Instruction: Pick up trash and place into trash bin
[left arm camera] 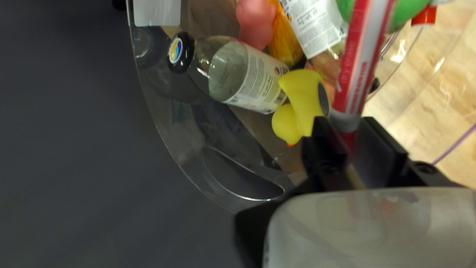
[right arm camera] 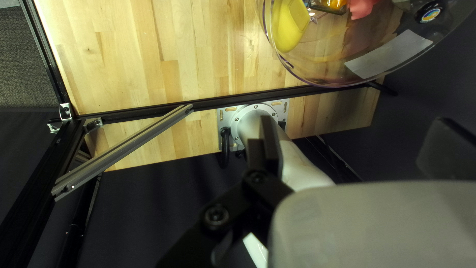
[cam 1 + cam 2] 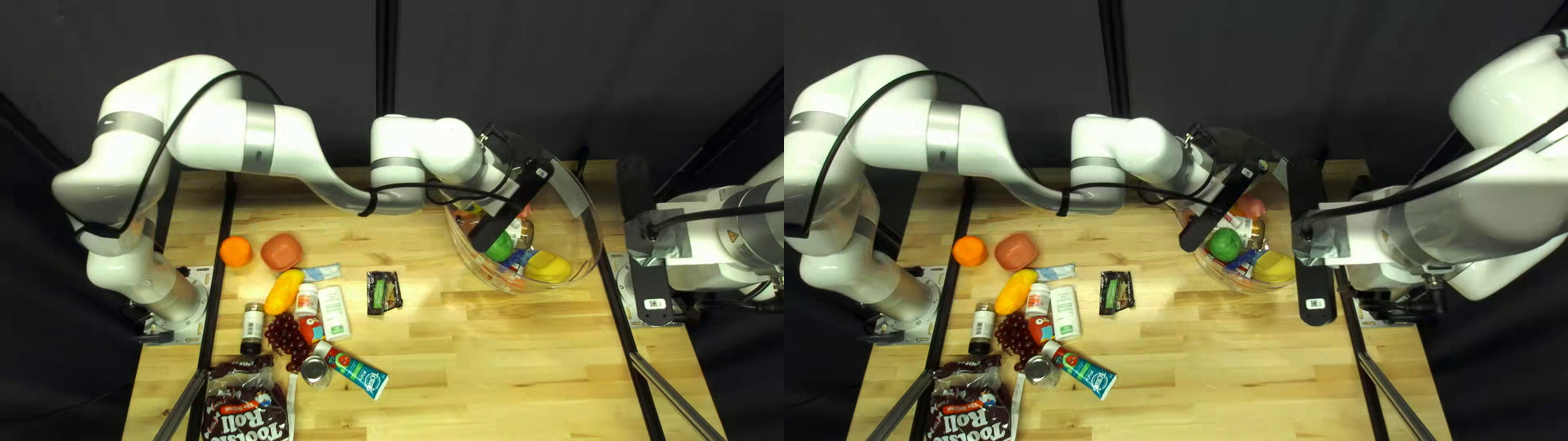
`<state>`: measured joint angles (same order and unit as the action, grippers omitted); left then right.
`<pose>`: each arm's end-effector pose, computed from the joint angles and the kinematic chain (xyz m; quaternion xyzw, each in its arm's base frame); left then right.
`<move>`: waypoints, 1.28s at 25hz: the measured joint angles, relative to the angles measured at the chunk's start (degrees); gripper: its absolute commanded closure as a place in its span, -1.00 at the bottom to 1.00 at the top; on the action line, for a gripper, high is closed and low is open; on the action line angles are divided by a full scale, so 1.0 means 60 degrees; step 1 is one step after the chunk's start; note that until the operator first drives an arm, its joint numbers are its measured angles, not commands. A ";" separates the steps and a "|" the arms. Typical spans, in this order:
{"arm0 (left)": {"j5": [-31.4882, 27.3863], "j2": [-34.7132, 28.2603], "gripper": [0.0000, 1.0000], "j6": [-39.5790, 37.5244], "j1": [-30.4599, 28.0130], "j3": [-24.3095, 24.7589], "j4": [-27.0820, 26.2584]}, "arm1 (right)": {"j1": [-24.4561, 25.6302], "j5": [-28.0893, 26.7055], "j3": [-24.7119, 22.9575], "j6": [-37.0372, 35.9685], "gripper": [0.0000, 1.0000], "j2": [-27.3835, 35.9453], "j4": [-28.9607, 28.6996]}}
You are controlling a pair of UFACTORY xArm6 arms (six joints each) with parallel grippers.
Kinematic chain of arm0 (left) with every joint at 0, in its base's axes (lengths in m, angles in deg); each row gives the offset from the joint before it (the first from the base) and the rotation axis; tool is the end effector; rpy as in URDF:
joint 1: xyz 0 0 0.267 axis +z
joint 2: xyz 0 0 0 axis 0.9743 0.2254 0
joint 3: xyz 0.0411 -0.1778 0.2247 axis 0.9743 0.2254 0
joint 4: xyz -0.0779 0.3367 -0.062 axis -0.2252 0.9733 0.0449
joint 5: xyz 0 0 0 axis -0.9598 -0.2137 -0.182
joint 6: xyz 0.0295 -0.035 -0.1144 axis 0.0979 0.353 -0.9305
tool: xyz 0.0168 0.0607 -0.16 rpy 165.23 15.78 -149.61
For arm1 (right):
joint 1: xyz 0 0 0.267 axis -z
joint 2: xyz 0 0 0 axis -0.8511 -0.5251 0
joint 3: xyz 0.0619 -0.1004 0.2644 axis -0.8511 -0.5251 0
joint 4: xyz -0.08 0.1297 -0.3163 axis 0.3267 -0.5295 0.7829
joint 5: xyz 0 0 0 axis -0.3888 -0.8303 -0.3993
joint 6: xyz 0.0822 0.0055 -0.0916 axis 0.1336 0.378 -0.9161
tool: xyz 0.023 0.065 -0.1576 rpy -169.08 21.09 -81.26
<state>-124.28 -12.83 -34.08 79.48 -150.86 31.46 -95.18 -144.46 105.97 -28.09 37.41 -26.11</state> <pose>0.6432 0.0851 0.2740 -0.8951 0.3776 -0.1104 0.2096 0.2539 0.1080 0.4410 0.9894 0.0127 -0.0125 0.1441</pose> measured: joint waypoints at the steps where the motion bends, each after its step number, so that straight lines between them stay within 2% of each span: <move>1: -0.0174 -0.0135 -1.00 -0.0088 -0.0162 0.0079 -0.0042 | 0.0000 0.0000 0.0000 0.0000 -1.00 0.0000 0.0000; 5: -0.0787 -0.0631 -1.00 -0.0335 -0.0929 0.0593 -0.0255 | 0.0000 0.0000 0.0000 0.0000 -1.00 0.0000 0.0000; 10: -0.1175 -0.1612 -1.00 -0.0599 -0.1969 0.2051 -0.0509 | 0.0000 0.0000 0.0000 0.0000 -1.00 0.0000 0.0000; 14: -0.1075 -0.2064 -1.00 -0.0720 -0.2589 0.3124 -0.0707 | 0.0000 0.0000 0.0000 0.0000 -1.00 0.0000 0.0000; 18: -0.0556 -0.1991 -1.00 -0.0219 -0.2574 0.3983 -0.0945 | 0.0000 0.0000 0.0000 0.0000 -1.00 0.0000 0.0000; 24: 0.0473 -0.0871 -1.00 0.3113 -0.1306 0.4625 -0.2117 | 0.0000 0.0000 0.0000 0.0000 -1.00 0.0000 0.0000; 28: 0.0723 0.0203 -1.00 0.5509 -0.0569 0.4408 -0.3152 | 0.0000 0.0000 0.0000 0.0000 -1.00 0.0000 0.0000; 32: 0.0653 0.0757 -1.00 0.6578 -0.0417 0.4111 -0.3468 | 0.0000 0.0000 0.0000 0.0000 -1.00 0.0000 0.0000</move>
<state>-120.36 -8.29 5.39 76.98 -126.19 10.65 -95.18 -144.46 105.97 -28.09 37.41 -26.11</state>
